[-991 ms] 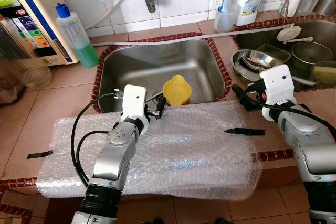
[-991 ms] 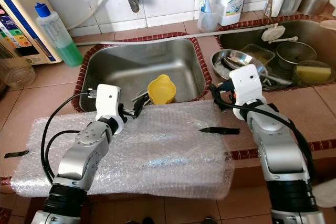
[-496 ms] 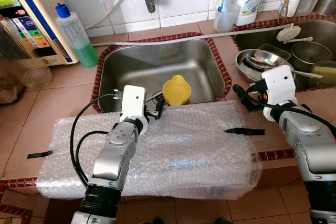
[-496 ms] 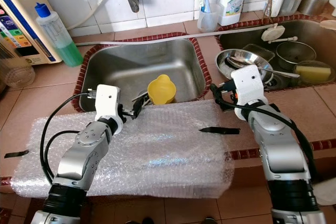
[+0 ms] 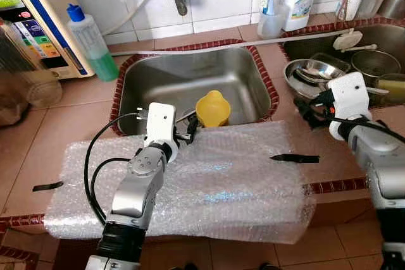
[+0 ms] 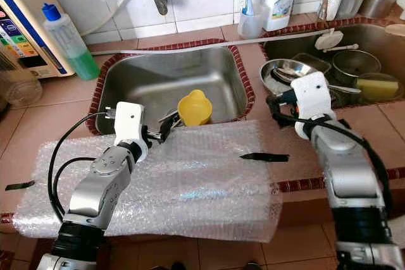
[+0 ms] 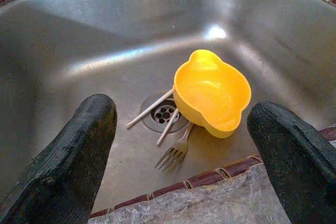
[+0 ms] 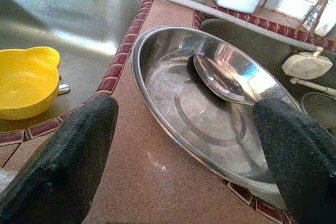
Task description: Kitchen organization
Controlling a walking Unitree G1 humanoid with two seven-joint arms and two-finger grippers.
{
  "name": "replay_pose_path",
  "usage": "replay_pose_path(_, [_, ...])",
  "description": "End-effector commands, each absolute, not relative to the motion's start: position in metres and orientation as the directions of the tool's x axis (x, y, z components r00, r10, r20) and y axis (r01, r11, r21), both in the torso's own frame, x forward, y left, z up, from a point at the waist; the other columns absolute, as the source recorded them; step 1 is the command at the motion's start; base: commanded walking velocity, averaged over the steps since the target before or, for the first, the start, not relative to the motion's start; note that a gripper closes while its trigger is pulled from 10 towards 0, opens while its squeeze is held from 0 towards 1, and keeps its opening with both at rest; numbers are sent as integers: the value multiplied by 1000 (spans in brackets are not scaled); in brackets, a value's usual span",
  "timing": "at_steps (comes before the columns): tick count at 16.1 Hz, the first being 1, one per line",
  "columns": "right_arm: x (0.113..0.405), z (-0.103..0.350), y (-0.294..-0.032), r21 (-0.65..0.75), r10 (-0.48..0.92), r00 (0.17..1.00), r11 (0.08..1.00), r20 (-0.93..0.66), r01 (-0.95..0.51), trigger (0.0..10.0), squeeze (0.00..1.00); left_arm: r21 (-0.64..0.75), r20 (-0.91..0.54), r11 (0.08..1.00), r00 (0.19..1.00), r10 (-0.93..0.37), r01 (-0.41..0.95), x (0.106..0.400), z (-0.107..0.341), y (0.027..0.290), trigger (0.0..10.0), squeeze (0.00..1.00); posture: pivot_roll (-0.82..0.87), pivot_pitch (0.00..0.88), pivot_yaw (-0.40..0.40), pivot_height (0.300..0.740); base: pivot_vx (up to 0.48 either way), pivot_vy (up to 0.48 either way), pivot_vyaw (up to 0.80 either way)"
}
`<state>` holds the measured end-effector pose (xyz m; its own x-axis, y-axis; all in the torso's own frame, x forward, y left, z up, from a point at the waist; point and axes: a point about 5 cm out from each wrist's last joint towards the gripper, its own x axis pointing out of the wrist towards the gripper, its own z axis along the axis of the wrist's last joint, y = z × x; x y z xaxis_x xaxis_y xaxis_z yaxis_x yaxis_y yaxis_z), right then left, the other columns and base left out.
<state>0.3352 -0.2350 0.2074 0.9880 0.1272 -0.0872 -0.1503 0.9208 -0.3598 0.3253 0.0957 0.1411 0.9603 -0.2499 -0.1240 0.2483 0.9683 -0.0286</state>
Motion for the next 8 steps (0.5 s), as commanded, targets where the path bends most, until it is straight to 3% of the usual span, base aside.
replay_pose_path(1, [338, 211, -238, -366, 141, 986, 916, -90, -164, 10000, 1000, -20, -149, 973, 962, -230, 230, 324, 137, 101, 10000, 0, -344, 172, 143, 740, 0, 0, 0])
replay_pose_path(2, [339, 211, -240, -372, 149, 984, 912, -98, -175, 10000, 953, -20, -149, 973, 962, -230, 230, 325, 137, 101, 10000, 0, -343, 173, 144, 740, 0, 0, 0])
replay_pose_path(3, [342, 210, -242, -366, 159, 981, 911, -114, -190, 10000, 651, -21, -149, 973, 962, -228, 228, 325, 137, 102, 10000, 0, -340, 173, 143, 740, 0, 0, 0])
replay_pose_path(4, [343, 209, -243, -365, 165, 978, 909, -129, -202, 10000, 604, -21, -149, 973, 962, -228, 228, 325, 137, 102, 10000, 0, -340, 173, 143, 740, 0, 0, 0])
replay_pose_path(5, [345, 207, -243, -358, 181, 972, 906, -150, -224, 10000, 0, -23, -150, 974, 962, -228, 228, 325, 137, 102, 10000, 0, -340, 174, 144, 740, 0, 0, 0])
replay_pose_path(7, [348, 204, -247, -357, 187, 968, 904, -167, -236, 10000, 0, -26, -152, 974, 962, -228, 226, 324, 137, 102, 10000, 0, -338, 175, 142, 740, 0, 0, 0])
replay_pose_path(8, [350, 204, -248, -351, 192, 966, 904, -173, -243, 8588, 0, -26, -153, 974, 962, -227, 225, 324, 137, 103, 10000, 0, -336, 175, 142, 740, 0, 0, 0])
